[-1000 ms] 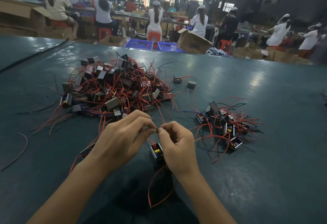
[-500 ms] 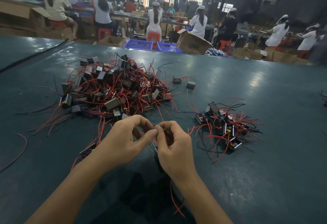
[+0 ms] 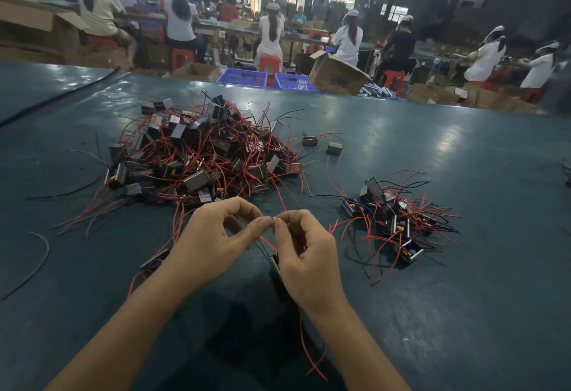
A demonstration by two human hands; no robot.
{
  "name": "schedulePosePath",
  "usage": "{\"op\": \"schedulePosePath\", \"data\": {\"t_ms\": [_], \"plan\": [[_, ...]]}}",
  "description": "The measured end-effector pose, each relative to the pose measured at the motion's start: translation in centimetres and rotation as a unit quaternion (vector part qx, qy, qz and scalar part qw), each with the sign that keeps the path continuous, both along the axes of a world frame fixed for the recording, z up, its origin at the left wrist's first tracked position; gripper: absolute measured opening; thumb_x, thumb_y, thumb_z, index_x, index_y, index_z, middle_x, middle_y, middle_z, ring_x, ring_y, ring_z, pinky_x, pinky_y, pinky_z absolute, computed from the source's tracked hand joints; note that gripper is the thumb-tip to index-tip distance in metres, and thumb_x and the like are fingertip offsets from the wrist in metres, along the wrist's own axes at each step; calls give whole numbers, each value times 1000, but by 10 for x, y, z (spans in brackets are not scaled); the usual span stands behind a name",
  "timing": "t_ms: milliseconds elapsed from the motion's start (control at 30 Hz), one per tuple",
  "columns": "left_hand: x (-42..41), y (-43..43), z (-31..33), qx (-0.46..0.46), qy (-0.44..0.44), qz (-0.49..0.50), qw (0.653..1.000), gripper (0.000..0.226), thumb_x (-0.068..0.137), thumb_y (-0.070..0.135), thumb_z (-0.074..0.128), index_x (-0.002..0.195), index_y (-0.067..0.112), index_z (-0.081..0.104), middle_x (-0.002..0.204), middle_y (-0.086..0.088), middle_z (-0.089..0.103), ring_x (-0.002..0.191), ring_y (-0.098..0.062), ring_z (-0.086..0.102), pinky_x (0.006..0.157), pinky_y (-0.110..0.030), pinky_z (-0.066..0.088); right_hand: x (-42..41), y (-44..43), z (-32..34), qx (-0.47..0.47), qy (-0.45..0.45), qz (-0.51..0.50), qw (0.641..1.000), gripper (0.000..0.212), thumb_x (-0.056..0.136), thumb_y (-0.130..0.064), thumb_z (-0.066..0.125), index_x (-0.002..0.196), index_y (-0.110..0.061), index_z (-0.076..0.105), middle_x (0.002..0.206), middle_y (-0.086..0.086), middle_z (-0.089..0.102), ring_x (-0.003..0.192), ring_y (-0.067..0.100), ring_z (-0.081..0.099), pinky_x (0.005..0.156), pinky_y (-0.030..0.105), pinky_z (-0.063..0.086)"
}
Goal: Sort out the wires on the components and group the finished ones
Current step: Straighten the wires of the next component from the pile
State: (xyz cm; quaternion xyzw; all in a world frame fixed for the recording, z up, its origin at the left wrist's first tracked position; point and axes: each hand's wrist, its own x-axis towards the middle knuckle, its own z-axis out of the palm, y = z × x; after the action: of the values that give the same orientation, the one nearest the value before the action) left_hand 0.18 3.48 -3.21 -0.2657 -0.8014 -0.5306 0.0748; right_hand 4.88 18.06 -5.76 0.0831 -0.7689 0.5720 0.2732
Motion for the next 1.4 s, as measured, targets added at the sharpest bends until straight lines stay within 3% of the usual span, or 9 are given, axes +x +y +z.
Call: {"op": "schedulePosePath", "data": {"t_ms": [267,333,433,500,667,800,967,1233,1400], "plan": [[0,2,-6,-116,-13,-54,992,13,94,25,57,81,23,59,64,5,61,56,-8,58,53,-24,49,0,-1,1,1,-3,-2,1000,17,97,-13,58,86,-26,60,73,-9,63,59,11,56,54,25,48],[1,3,-4,-54,-86,-60,993,21,99,19,50,79,16,56,58,2,59,52,-12,57,48,-23,47,0,-2,0,-3,-4,-8,1000,16,97,-14,57,85,-25,59,71,-8,61,57,12,53,54,25,46],[-2,-2,8,178,-224,-37,957,30,100,17,46,71,11,51,56,-2,52,46,-13,52,40,-23,42,-3,8,1,-53,-20,-38,998,12,98,-15,57,87,-19,60,63,-13,54,54,3,44,51,21,41],[-3,-5,12,202,-181,-15,962,26,90,31,57,75,10,57,59,0,57,47,-11,55,41,-21,44,-4,14,2,-61,-19,-47,997,12,98,-16,56,87,-19,59,62,-15,53,54,1,43,50,20,40],[5,3,5,25,-61,-66,996,24,72,42,69,92,30,71,77,15,72,61,-4,66,55,-12,48,-2,5,1,-46,-7,-8,999,12,98,-19,55,87,-21,60,69,-9,59,58,10,51,55,33,45],[5,4,1,49,-12,-38,998,13,73,37,71,82,29,76,69,7,71,56,-9,65,52,-15,48,-2,4,1,-44,-11,4,999,11,97,-17,56,88,-20,61,71,-6,61,60,8,53,55,27,46],[6,4,3,59,-6,-22,998,17,71,37,73,75,21,74,64,7,69,51,-5,60,49,-14,44,-2,4,1,-36,-16,0,999,14,98,-14,57,87,-22,61,73,-10,62,64,5,54,58,24,46],[-1,5,-1,140,-162,-22,977,19,74,33,67,79,15,70,66,2,70,53,-8,62,43,-17,45,-1,3,2,-33,-9,1,999,13,98,-16,56,88,-23,59,71,-8,58,58,5,47,54,33,43],[1,6,-3,102,-24,7,994,15,77,36,66,82,22,70,71,9,71,58,-7,64,51,-17,49,0,2,3,-37,-12,0,999,15,98,-14,56,85,-21,60,66,-7,55,55,5,46,50,29,40]]}}
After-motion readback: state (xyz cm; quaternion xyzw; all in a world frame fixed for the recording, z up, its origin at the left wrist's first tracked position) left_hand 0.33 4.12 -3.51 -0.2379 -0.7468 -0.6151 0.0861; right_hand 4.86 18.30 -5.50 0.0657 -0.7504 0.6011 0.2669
